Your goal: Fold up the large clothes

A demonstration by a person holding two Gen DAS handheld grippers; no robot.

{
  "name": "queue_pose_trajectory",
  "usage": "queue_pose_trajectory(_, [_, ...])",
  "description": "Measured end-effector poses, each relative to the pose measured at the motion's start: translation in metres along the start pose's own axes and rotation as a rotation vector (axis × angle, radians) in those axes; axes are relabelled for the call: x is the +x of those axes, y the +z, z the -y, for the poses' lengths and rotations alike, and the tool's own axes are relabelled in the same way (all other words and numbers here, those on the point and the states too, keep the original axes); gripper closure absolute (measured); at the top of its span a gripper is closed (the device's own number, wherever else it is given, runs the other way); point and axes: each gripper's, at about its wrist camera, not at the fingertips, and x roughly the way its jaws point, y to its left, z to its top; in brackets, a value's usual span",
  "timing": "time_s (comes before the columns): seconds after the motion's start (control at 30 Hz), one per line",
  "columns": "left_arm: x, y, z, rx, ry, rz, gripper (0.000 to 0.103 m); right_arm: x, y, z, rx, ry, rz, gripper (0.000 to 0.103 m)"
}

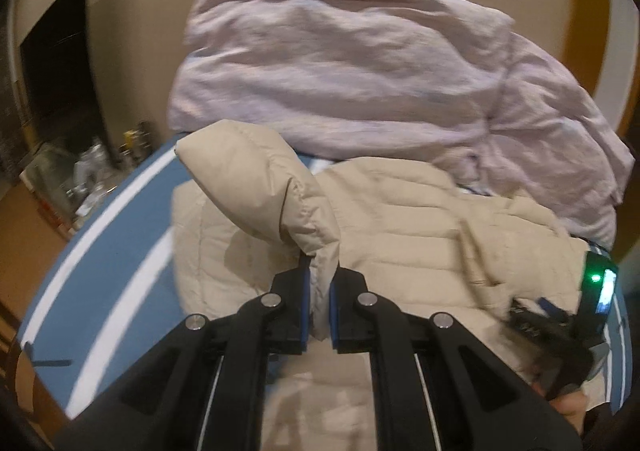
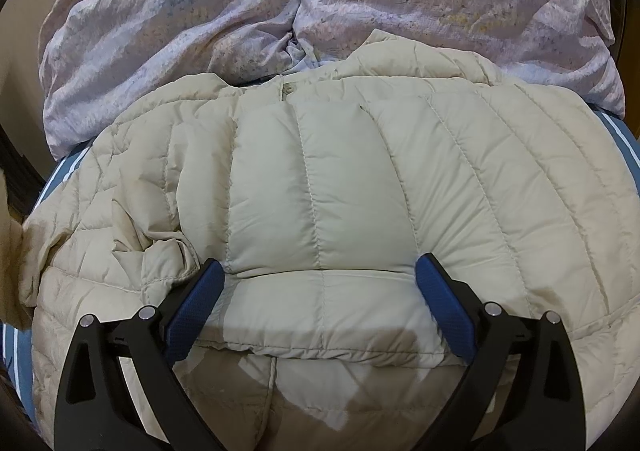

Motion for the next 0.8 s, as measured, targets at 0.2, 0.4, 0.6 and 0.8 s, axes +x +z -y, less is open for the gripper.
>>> queue_pose_trajectory(0.2, [0.015,0.004,0.054,0.043,-0.096,-0.022,0.096,0.000,-0.001,0.002,0.011,0.011,0.004,0.004])
queue_pose_trajectory(0.4, [0.023,0.007,0.102,0.074,-0.190,-0.038,0.095,0.001,-0.001,0.002,0.017,0.016,0.006,0.004])
queue_pose_trajectory(0.6, [0.034,0.003,0.144,0.098,-0.290,-0.083,0.095,0.000,-0.002,0.004,0.028,0.025,0.012,0.004])
queue_pose_trajectory(0.8, [0.050,-0.002,0.167,0.082,-0.349,-0.149,0.095,-0.002,-0.002,0.010,0.051,0.052,0.022,0.004])
